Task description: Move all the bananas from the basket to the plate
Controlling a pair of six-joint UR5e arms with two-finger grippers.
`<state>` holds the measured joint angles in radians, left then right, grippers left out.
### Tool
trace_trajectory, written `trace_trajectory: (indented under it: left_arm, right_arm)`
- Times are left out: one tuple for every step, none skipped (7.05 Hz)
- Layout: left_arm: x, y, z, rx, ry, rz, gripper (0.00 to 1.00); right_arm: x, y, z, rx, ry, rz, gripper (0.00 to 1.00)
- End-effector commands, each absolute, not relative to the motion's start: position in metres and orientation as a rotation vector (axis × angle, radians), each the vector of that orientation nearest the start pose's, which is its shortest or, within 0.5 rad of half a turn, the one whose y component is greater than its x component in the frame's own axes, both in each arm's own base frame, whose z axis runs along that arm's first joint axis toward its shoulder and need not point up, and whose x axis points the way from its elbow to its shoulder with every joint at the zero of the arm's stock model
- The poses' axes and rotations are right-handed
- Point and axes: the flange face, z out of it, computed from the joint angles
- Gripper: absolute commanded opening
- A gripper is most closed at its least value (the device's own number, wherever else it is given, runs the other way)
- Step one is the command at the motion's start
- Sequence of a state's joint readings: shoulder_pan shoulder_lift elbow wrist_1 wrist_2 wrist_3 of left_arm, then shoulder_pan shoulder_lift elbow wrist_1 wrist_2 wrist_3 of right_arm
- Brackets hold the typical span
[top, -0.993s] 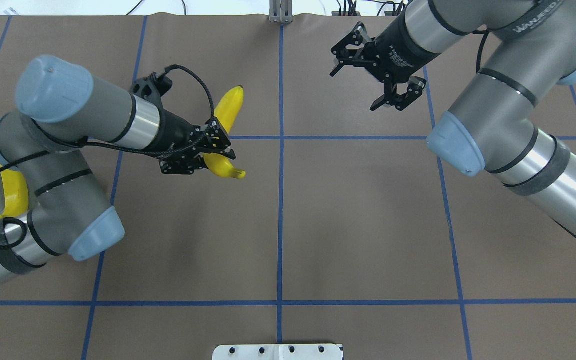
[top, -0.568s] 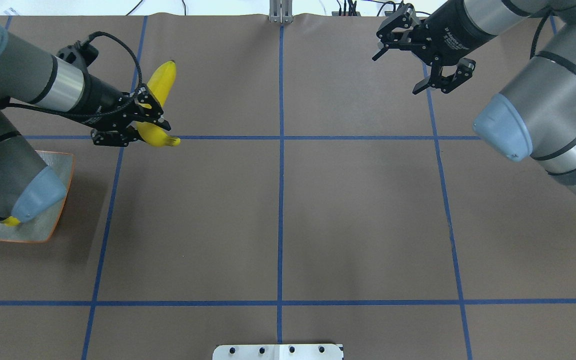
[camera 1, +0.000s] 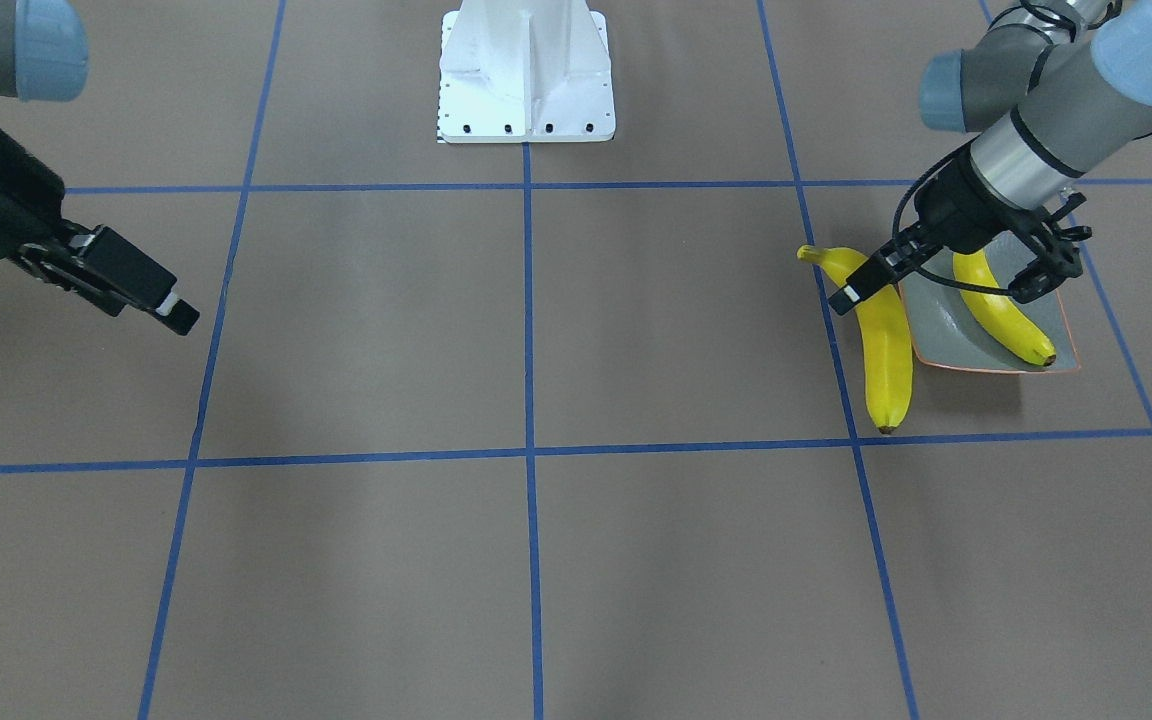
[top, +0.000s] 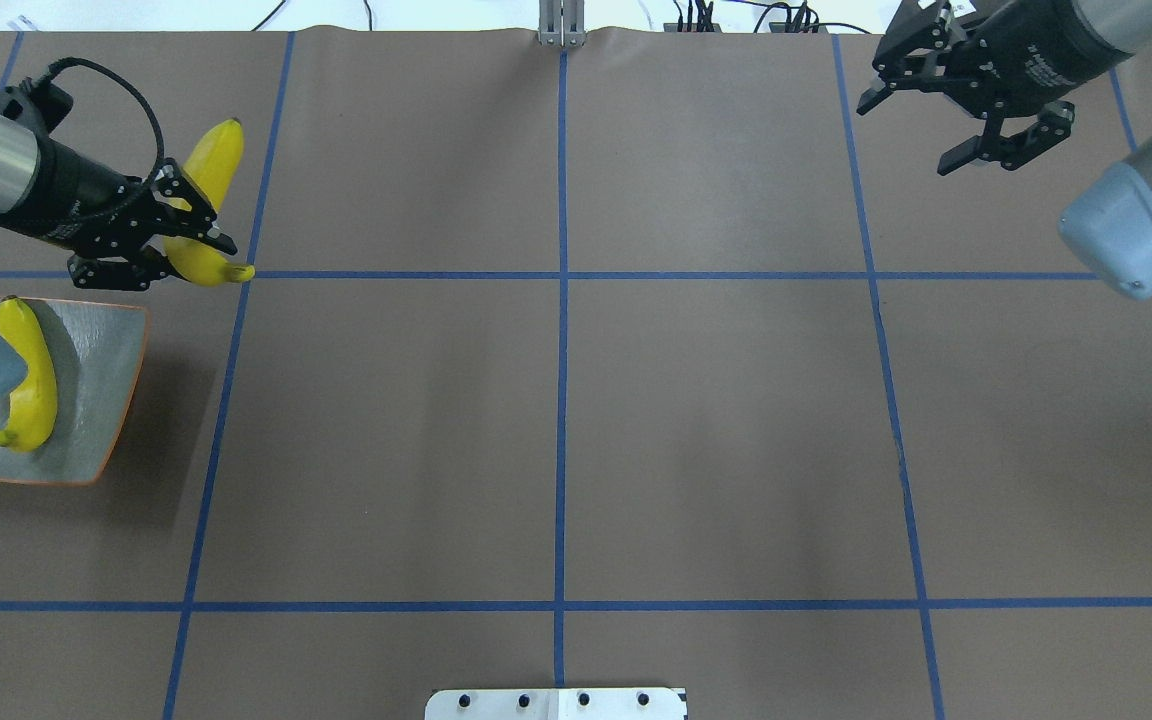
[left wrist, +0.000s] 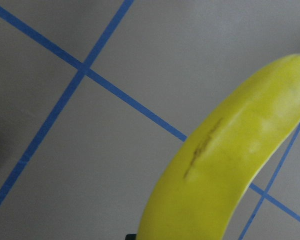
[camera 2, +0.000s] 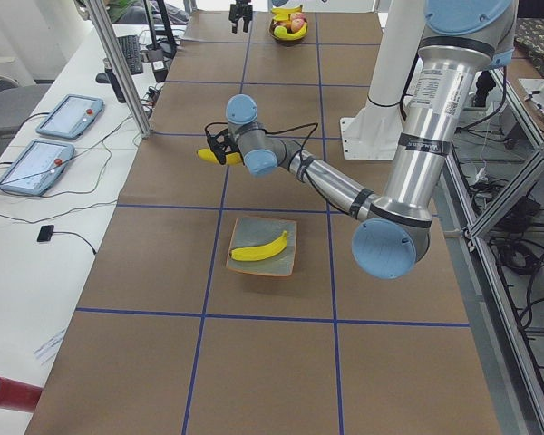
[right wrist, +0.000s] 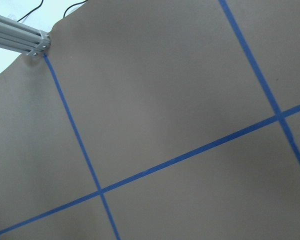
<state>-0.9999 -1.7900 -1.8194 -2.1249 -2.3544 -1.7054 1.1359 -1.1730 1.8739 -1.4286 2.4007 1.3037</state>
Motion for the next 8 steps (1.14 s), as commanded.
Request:
trace_trajectory:
  left_arm:
    - [0.221,-0.488,0.407,-0.289,1.122,-0.666,0.00]
    - [0.215,-0.482,0.424,-0.306,1.098,-0.689,0.00]
    - [0.208,-0.471,0.448,-0.323,1.067,-0.709,0.00]
    - [0.197,-0.462,0.467,-0.330,1.047,-0.729,0.00]
    - [0.193,-0.455,0.483,-0.342,1.028,-0.743,0.00]
    - [0.193,-0.454,0.494,-0.351,1.013,-0.751,0.00]
    - [0.194,-0.454,0.501,-0.360,1.002,-0.758,0.00]
    - [0.197,-0.455,0.511,-0.372,0.986,-0.763,0.00]
  right_arm:
    - [-0.173,-0.547,0.319,-0.066,-1.068,0.375,1.00]
    - [-0.172,-0.546,0.320,-0.067,-1.069,0.375,1.00]
    - [-0.172,-0.545,0.320,-0.068,-1.068,0.376,1.00]
    - [-0.172,-0.545,0.320,-0.067,-1.069,0.375,1.00]
    - [-0.172,-0.545,0.319,-0.065,-1.070,0.375,1.00]
    - [-0.172,-0.546,0.320,-0.067,-1.069,0.375,1.00]
    - [-0.172,-0.545,0.319,-0.065,-1.070,0.375,1.00]
    - [-0.172,-0.546,0.319,-0.071,-1.072,0.375,1.00]
